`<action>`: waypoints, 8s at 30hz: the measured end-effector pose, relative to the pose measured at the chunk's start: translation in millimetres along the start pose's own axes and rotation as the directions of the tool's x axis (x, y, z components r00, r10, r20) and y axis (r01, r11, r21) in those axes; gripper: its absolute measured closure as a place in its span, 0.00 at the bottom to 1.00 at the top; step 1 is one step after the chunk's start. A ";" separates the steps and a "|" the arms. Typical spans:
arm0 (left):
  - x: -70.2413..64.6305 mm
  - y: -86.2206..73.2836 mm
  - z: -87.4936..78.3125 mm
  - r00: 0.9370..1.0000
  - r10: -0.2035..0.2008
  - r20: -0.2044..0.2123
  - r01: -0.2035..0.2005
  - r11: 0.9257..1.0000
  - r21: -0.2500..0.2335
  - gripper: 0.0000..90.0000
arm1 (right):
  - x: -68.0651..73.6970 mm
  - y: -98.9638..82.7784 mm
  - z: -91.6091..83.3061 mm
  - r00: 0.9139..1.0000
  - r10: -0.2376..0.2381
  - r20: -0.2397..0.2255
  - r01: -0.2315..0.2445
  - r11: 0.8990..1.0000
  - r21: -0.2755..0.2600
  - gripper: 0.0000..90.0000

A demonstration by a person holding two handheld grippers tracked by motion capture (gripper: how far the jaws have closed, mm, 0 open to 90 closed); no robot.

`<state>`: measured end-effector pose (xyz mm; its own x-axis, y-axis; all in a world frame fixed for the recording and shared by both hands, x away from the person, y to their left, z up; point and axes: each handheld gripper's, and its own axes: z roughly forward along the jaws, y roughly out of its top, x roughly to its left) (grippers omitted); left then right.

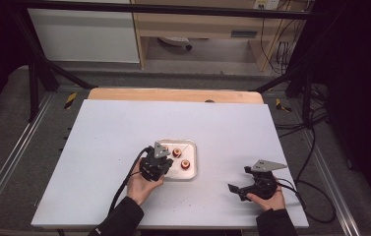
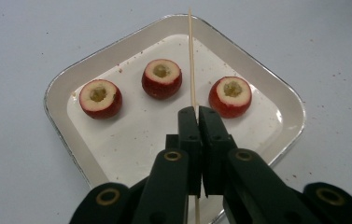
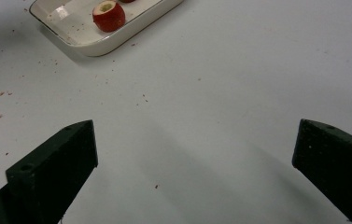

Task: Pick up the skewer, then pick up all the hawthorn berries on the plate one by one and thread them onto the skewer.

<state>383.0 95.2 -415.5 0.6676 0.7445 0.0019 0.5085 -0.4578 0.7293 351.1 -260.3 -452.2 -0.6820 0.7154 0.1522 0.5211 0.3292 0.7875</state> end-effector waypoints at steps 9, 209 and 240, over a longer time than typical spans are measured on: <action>-2.3 -1.7 -14.9 0.998 0.051 0.045 -0.051 0.999 -0.001 0.98 | 9.3 7.5 2.5 0.998 -0.055 0.012 0.055 0.998 0.006 0.01; -9.6 -66.6 -46.6 0.989 -0.036 0.144 0.052 0.992 -0.112 0.98 | 62.3 113.0 74.1 0.966 -0.248 -0.079 0.260 0.930 0.262 0.04; -2.0 -74.7 -48.9 0.990 -0.043 0.136 0.058 0.992 -0.108 0.98 | 72.1 149.3 139.8 0.896 -0.332 -0.295 0.436 0.786 0.439 0.52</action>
<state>317.1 151.6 -436.5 0.7126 0.6908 -0.1224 0.4846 -0.3586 0.7978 451.4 -73.5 -407.2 -0.9354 0.3500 0.0508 0.3375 0.8408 0.4233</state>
